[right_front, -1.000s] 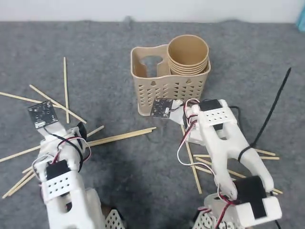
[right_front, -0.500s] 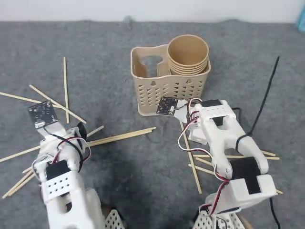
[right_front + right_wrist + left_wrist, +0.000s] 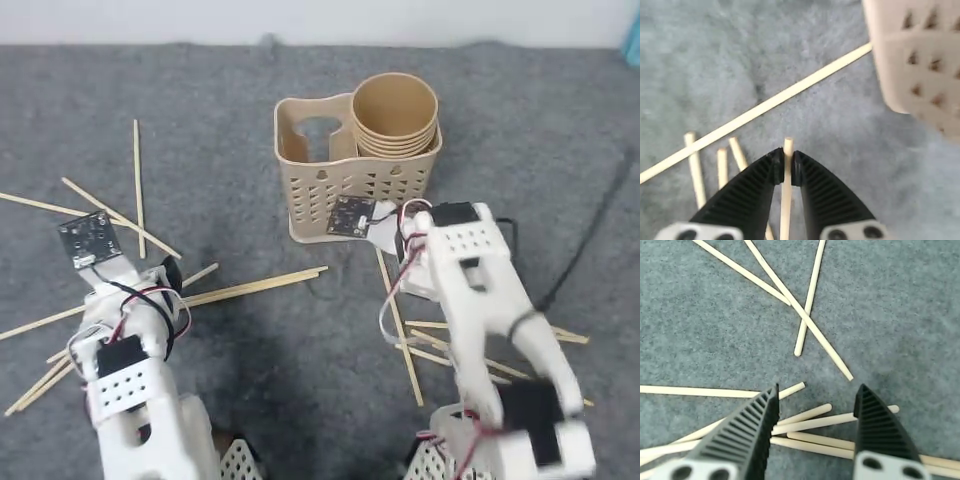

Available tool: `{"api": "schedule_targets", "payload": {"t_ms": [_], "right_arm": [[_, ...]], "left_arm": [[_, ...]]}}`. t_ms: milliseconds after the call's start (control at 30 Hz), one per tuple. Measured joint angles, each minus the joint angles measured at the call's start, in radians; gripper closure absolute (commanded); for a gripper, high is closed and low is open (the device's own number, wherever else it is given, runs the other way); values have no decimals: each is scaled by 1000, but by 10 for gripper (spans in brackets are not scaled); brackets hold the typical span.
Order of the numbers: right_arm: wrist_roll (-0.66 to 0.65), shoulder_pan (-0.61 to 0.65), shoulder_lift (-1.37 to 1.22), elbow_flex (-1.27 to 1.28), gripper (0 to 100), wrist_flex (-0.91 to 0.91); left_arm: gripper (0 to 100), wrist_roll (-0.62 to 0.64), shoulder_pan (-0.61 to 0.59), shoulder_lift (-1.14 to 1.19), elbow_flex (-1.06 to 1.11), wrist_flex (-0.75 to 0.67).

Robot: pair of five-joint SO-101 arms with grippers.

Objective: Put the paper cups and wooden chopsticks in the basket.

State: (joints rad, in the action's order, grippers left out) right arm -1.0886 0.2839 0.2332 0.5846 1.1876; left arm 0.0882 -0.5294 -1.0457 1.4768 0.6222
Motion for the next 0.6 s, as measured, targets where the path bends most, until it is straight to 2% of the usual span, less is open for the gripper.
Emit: {"api": "schedule_targets", "payload": {"t_ms": [133, 367, 600], "right_arm": [[26, 66, 265, 0, 990, 75], [279, 176, 690, -9, 990, 46], [494, 187, 818, -12, 990, -78]], "left_arm": [[768, 0, 0, 0, 0, 0], [768, 0, 0, 0, 0, 0], [768, 0, 0, 0, 0, 0]]}}
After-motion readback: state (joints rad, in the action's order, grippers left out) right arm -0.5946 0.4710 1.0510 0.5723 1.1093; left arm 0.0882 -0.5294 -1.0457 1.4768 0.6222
